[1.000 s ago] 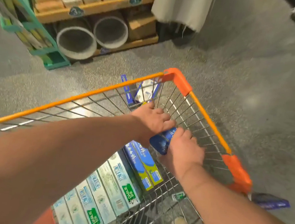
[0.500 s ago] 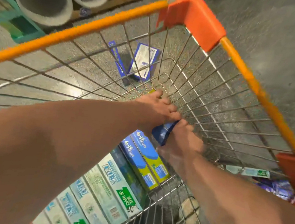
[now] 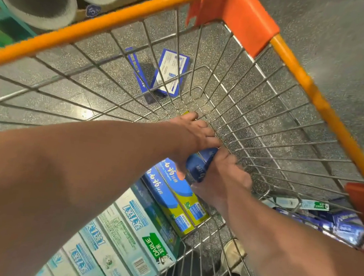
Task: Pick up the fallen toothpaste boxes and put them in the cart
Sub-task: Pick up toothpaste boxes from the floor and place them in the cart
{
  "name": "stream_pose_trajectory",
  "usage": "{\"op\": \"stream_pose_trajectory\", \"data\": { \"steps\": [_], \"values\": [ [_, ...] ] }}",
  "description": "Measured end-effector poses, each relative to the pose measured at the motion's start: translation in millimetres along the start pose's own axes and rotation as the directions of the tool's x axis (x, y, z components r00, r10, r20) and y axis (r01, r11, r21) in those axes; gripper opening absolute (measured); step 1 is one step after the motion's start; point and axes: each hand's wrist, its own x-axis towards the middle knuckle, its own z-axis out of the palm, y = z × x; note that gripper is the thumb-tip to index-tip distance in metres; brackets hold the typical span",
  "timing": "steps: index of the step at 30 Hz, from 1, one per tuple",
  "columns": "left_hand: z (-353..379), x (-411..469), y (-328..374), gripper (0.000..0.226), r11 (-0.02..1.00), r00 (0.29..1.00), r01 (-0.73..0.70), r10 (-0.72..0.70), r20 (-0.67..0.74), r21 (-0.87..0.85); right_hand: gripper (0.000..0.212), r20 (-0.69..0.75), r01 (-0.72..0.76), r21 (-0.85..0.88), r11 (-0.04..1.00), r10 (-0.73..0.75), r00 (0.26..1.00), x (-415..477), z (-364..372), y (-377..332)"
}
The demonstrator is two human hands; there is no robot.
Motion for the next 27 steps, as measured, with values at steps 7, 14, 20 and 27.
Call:
{"op": "stream_pose_trajectory", "data": {
  "steps": [7,14,20,27],
  "values": [
    [0.3,-7.6,0.4,0.114,1.000,1.000,0.000,0.001,0.006,-0.011,0.097,0.131,0.041,-0.012,0.999,-0.039,0.991,-3.4,-3.4,5.2],
    [1.1,-5.7,7.8,0.113,0.999,0.998,0.041,-0.042,0.046,0.019,0.110,0.173,0.104,-0.040,0.994,-0.096,0.980,-11.2,-13.2,6.9],
    [1.7,-8.3,11.4,0.114,0.998,0.998,0.053,-0.054,0.041,0.027,0.096,0.239,0.061,0.036,0.998,-0.068,0.969,-9.4,-20.7,2.9],
    [7.3,-38.5,22.9,0.086,0.991,0.990,0.135,-0.135,-0.042,-0.004,0.029,0.132,0.104,0.081,0.991,-0.114,0.985,-29.1,-44.5,-0.1]
  ]
}}
